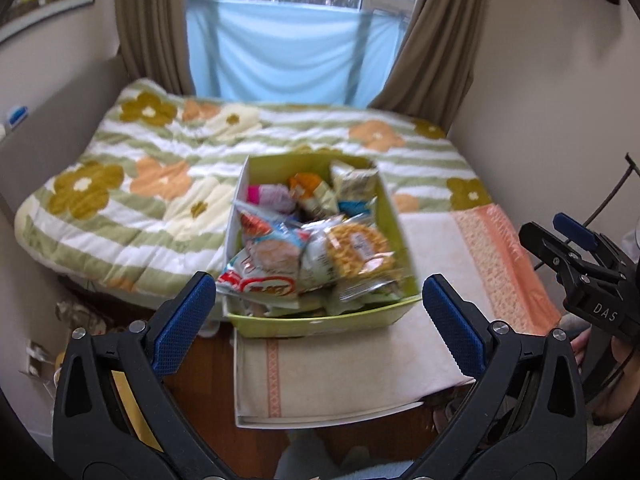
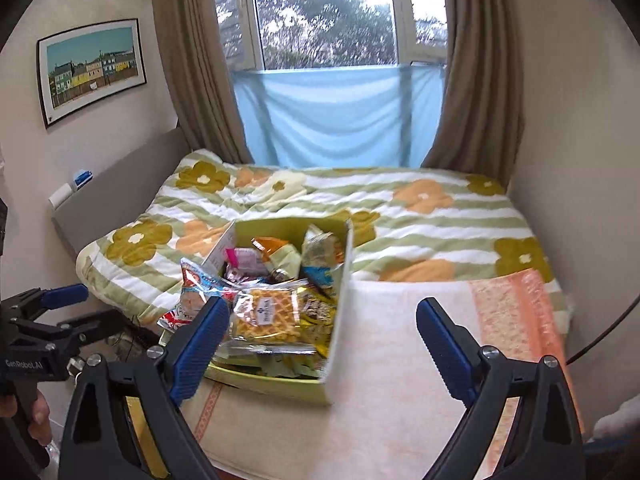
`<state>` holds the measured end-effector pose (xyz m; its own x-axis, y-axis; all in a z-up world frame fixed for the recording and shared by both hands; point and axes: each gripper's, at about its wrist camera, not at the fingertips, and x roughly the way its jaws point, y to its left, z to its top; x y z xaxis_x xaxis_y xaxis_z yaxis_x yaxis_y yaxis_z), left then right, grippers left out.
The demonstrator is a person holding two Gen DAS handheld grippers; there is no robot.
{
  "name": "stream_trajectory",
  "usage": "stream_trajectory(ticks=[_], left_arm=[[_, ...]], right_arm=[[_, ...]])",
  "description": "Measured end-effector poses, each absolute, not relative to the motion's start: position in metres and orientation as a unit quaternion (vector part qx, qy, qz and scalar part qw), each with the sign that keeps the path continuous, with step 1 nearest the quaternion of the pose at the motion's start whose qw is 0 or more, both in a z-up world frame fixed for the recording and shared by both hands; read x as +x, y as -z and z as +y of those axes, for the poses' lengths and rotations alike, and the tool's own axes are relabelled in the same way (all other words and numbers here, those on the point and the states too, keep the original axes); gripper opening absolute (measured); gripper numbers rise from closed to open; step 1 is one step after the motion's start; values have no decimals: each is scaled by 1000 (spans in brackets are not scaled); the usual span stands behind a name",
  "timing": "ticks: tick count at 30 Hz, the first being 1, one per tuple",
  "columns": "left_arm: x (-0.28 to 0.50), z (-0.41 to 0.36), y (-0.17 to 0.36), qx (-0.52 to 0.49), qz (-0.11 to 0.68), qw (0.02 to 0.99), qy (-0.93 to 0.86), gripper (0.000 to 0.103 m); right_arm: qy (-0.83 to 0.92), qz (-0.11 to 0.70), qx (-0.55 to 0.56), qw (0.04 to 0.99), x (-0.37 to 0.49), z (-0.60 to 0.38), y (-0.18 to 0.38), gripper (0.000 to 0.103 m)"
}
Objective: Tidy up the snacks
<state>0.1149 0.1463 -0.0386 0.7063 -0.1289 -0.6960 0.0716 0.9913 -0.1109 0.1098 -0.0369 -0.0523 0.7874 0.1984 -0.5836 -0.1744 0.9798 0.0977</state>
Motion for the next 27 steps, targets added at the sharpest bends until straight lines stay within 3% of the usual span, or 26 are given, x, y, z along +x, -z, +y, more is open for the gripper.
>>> stream_trajectory(ticks=[5, 7, 12, 27], left_arm=[[63, 109, 12, -25, 321, 946, 48, 103], [42, 95, 8, -17, 301, 953, 37, 103], [-3, 68, 7, -12, 263, 964, 31, 103], [-38, 50, 16, -15, 266, 964, 25, 103]], right_arm=[[-51, 281, 1, 958, 55, -80, 23, 94], [-38, 276, -3, 961, 36, -92, 19, 101], [-13, 271, -16, 962, -2, -112, 23, 102], [-10, 266, 7, 964, -40, -128, 29, 102]])
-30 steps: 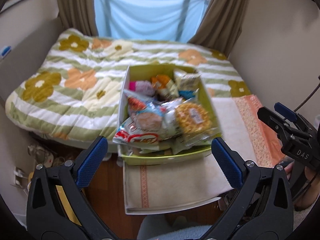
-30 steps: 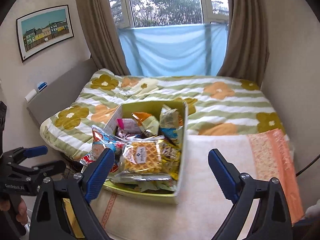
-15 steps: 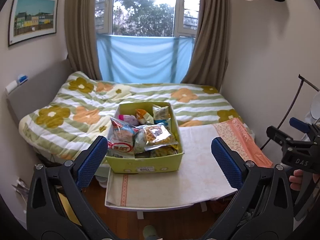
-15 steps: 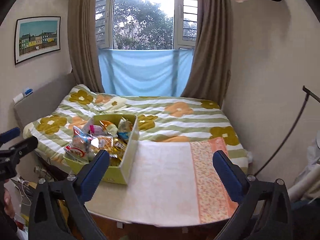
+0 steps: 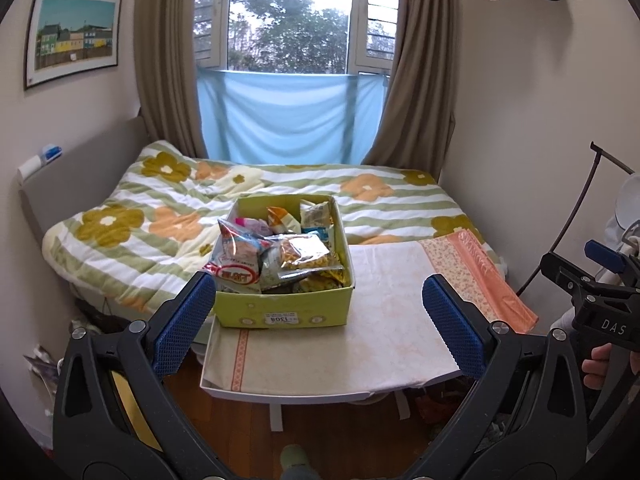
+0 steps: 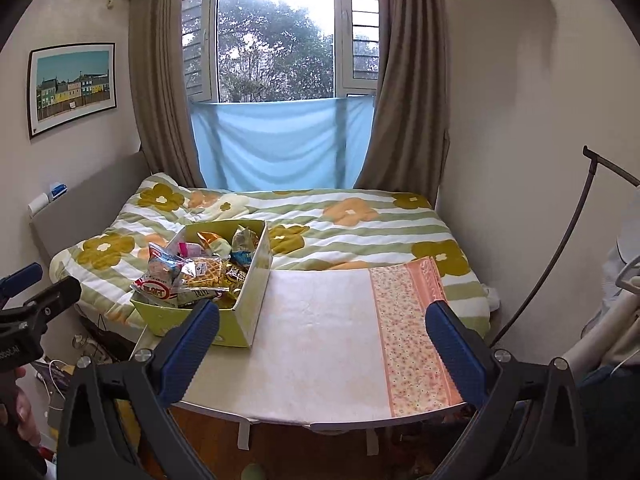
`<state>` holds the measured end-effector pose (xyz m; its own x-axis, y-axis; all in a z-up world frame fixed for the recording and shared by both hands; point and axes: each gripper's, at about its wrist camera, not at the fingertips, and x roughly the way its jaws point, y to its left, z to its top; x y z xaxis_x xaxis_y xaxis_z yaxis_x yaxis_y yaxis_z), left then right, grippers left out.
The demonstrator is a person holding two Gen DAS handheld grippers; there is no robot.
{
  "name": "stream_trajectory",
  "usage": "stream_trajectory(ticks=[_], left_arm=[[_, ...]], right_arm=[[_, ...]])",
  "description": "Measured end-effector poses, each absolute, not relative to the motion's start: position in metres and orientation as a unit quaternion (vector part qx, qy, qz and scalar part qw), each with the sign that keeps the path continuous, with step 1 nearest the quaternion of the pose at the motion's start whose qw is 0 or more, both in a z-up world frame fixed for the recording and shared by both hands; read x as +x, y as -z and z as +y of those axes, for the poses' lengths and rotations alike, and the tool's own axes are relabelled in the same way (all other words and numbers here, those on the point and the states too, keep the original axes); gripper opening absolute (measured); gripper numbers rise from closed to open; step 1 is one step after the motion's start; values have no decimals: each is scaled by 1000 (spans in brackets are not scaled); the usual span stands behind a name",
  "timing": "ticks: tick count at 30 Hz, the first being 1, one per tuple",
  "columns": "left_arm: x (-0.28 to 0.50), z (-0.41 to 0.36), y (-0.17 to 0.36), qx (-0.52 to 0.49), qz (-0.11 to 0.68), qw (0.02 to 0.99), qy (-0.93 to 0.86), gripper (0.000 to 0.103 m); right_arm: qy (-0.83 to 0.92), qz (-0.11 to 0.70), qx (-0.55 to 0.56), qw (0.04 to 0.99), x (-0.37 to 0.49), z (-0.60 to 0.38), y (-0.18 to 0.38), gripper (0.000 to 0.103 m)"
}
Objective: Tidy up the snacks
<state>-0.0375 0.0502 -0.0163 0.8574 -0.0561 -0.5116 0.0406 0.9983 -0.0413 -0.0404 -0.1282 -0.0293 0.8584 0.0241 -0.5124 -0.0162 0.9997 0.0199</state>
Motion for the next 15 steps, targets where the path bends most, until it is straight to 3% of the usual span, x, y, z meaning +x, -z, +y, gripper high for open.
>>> stream_trajectory(ticks=[15], left_arm=[[-39, 44, 15, -4, 264, 964, 27, 103]], right_arm=[[-10, 263, 10, 965, -43, -136, 30, 102]])
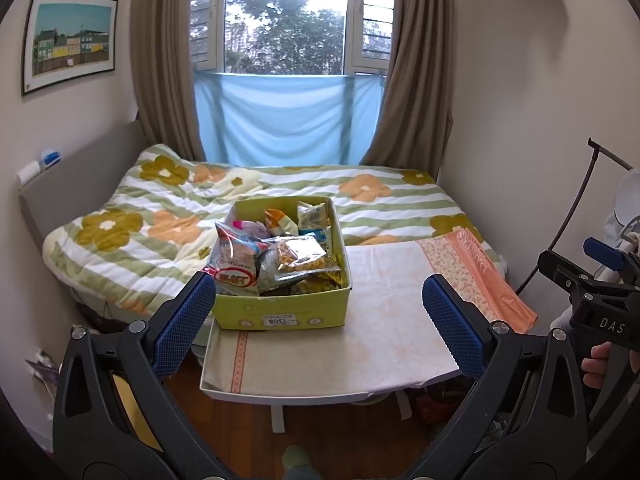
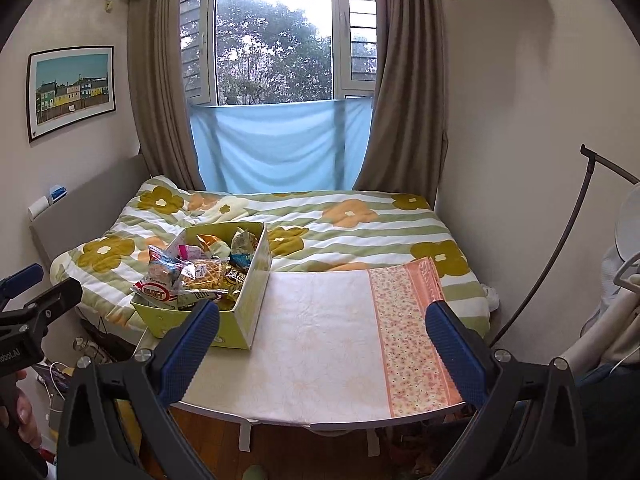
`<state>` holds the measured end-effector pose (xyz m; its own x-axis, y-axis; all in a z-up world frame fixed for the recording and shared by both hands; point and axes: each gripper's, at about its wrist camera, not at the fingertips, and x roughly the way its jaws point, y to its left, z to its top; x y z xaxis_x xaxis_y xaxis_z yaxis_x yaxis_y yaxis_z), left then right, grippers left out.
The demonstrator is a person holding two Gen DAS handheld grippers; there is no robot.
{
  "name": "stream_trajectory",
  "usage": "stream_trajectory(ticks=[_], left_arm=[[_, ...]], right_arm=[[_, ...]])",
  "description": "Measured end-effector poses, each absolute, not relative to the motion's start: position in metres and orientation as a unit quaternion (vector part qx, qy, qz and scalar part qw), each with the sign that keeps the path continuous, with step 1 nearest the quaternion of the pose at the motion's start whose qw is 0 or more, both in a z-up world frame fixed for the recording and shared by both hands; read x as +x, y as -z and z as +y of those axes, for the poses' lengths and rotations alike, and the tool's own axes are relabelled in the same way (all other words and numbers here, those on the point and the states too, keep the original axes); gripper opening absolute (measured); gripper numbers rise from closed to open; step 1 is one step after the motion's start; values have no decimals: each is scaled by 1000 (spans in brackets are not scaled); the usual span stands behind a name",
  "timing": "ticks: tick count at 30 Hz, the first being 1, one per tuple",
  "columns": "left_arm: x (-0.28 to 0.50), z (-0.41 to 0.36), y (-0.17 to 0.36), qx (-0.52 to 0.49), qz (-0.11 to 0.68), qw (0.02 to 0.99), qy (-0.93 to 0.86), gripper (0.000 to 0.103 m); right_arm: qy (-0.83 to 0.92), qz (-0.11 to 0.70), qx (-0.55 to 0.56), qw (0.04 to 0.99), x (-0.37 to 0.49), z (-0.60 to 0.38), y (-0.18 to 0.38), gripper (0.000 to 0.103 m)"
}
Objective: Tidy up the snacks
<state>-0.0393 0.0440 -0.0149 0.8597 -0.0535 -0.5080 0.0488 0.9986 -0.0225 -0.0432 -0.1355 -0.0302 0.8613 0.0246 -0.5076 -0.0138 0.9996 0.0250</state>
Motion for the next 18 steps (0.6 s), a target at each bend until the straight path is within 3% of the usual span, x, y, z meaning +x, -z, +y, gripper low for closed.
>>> stream_trajectory(ticks=[18], left_arm=[[-35, 48, 16, -7, 264, 964, 28, 103]], right_arm=[[2, 266, 12, 964, -44, -135, 30, 102]])
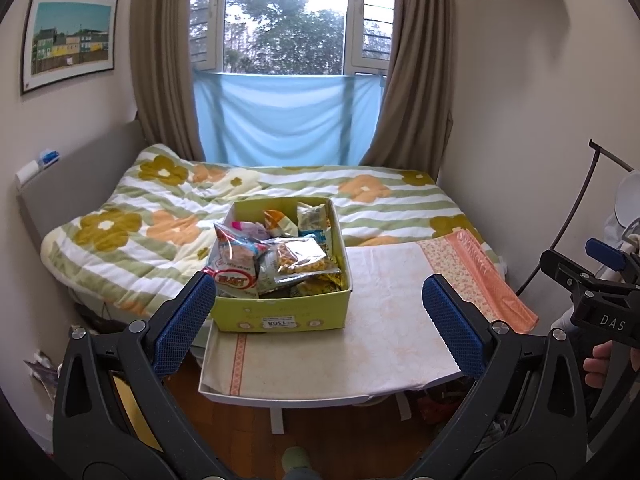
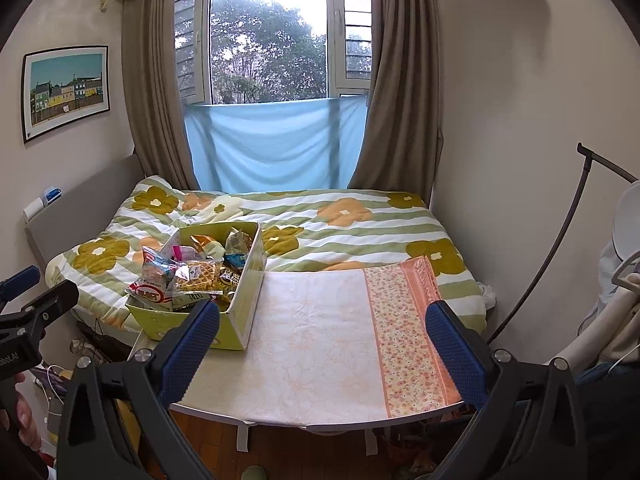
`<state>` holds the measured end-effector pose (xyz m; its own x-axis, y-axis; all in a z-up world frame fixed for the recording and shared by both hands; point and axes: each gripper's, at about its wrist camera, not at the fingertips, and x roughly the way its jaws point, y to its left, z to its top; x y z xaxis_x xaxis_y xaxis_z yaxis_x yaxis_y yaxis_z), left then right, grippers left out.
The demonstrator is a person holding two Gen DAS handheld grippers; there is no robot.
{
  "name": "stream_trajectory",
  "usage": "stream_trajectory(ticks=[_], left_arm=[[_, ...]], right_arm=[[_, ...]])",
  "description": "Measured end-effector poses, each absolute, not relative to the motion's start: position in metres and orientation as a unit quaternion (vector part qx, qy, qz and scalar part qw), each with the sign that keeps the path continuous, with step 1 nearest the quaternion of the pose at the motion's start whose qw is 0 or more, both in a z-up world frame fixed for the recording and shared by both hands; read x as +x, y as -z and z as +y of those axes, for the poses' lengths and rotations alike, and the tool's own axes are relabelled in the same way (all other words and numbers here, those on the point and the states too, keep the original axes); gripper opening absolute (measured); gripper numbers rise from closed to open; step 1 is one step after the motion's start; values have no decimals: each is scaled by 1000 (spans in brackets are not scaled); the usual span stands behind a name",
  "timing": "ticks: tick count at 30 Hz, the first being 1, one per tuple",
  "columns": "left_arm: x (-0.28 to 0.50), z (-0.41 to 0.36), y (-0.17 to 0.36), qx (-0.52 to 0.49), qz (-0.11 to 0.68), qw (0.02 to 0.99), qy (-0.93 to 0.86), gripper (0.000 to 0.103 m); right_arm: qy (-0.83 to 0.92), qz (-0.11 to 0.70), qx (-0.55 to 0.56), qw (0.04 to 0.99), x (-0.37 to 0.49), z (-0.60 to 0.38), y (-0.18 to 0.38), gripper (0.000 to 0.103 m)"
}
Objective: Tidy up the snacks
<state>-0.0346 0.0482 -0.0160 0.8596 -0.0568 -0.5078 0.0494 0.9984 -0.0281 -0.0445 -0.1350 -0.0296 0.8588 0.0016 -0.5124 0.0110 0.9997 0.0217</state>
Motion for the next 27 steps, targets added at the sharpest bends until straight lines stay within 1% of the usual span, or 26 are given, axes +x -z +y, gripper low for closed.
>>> stream_trajectory(ticks=[15, 22, 27], left_arm=[[-29, 52, 17, 4, 262, 965, 26, 103], [-32, 48, 13, 37, 231, 972, 8, 103], [-27, 47, 14, 37, 227, 973, 18, 103]], right_arm=[[2, 267, 11, 964, -43, -134, 30, 102], [0, 266, 10, 964, -41, -132, 29, 102], [-1, 268, 11, 963, -36, -130, 30, 102]])
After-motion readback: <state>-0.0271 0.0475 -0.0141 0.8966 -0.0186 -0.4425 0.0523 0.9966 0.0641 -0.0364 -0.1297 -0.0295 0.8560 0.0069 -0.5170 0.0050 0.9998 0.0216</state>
